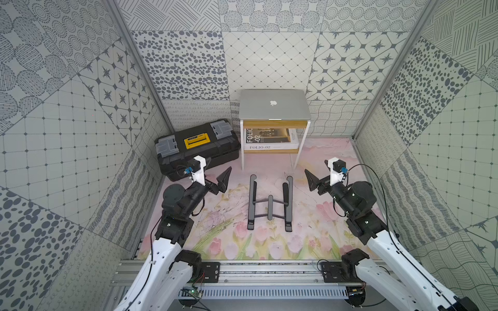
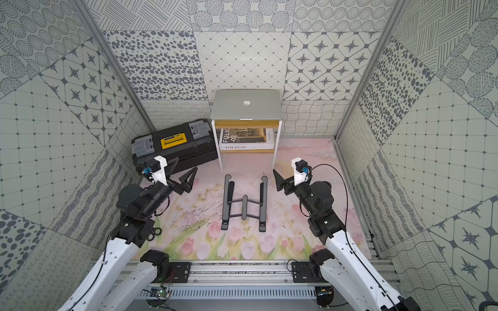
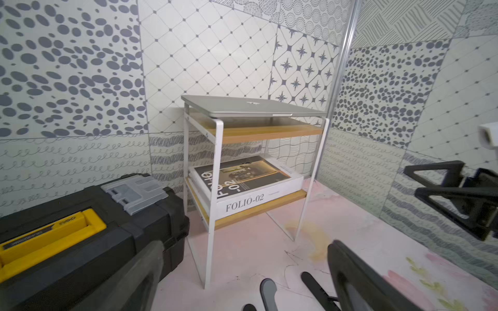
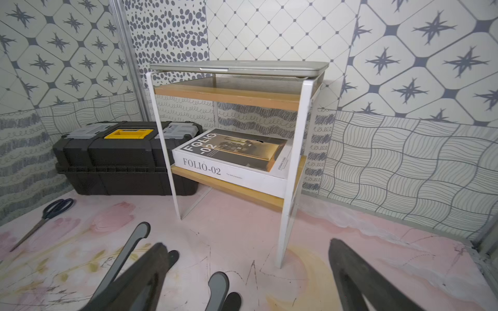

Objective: Close the laptop lid and set it aside
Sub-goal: Reset both arms

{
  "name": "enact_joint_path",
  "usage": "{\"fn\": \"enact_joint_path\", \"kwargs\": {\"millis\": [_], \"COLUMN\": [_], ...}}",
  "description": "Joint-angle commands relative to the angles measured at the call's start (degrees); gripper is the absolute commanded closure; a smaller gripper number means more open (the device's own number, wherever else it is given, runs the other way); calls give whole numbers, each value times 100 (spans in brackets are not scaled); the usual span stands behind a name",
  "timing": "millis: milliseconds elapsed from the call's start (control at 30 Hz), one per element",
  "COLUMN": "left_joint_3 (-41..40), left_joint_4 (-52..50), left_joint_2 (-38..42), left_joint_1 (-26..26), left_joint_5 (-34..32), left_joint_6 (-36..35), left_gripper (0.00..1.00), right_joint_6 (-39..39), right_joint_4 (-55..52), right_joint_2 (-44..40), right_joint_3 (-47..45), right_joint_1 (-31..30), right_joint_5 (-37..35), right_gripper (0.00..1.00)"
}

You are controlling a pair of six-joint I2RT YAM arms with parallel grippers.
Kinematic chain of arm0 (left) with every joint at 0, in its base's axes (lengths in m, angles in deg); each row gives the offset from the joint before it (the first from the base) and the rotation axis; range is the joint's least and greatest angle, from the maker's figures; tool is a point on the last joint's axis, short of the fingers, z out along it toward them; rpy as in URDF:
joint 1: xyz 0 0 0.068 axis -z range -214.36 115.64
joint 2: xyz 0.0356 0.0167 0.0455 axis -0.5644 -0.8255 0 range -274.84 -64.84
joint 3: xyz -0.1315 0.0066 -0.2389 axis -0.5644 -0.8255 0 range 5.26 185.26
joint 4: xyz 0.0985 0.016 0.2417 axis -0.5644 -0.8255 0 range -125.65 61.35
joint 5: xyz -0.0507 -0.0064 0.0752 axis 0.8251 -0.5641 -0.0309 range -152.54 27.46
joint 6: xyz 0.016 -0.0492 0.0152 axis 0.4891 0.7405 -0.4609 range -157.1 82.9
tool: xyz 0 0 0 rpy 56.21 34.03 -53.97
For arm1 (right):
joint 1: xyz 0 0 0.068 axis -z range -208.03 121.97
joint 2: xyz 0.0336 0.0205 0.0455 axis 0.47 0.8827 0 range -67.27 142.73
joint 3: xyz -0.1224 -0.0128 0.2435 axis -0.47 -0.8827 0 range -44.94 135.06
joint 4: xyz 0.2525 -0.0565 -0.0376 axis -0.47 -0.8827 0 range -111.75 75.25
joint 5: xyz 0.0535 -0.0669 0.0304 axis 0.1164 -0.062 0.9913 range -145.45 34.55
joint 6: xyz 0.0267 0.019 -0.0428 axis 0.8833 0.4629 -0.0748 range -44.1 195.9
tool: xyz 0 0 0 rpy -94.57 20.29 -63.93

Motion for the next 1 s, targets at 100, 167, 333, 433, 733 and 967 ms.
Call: {"fn": "enact_joint_path", "kwargs": {"millis": [100, 167, 333, 433, 733, 967], "left_joint_3": [-1871, -1881, -1779, -1683, -1654, -1621], "left_joint_4": [2572, 2698, 3055, 3205, 3495, 3268], "left_joint_2": [-64, -539, -1780, -2401, -3253, -3171], "left_joint_1": [9, 3, -35, -132, -602, -678], "left_joint_5": [-2193, -2374, -2725, -2765, -2531, -2315], "left_joint_6": [-977, -1062, -902, -852, -312, -151], "left_gripper": [2, 1, 2, 1, 1, 1], "right_joint_6": [-674, -838, -500, 146, 717, 983], "right_joint_4": [2670, 3303, 3669, 3486, 3242, 4026], "right_joint_2": [120, 317, 708, 946, 1499, 2339], "right_joint_3": [-1122, -1451, -1799, -1893, -2058, -2075], "right_joint_1": [0, 11, 408, 915, 1830, 2078], "right_joint_5": [-1533, -1922, -2176, -2222, -1820, -1425], "right_gripper": [3, 3, 3, 3, 3, 3]}}
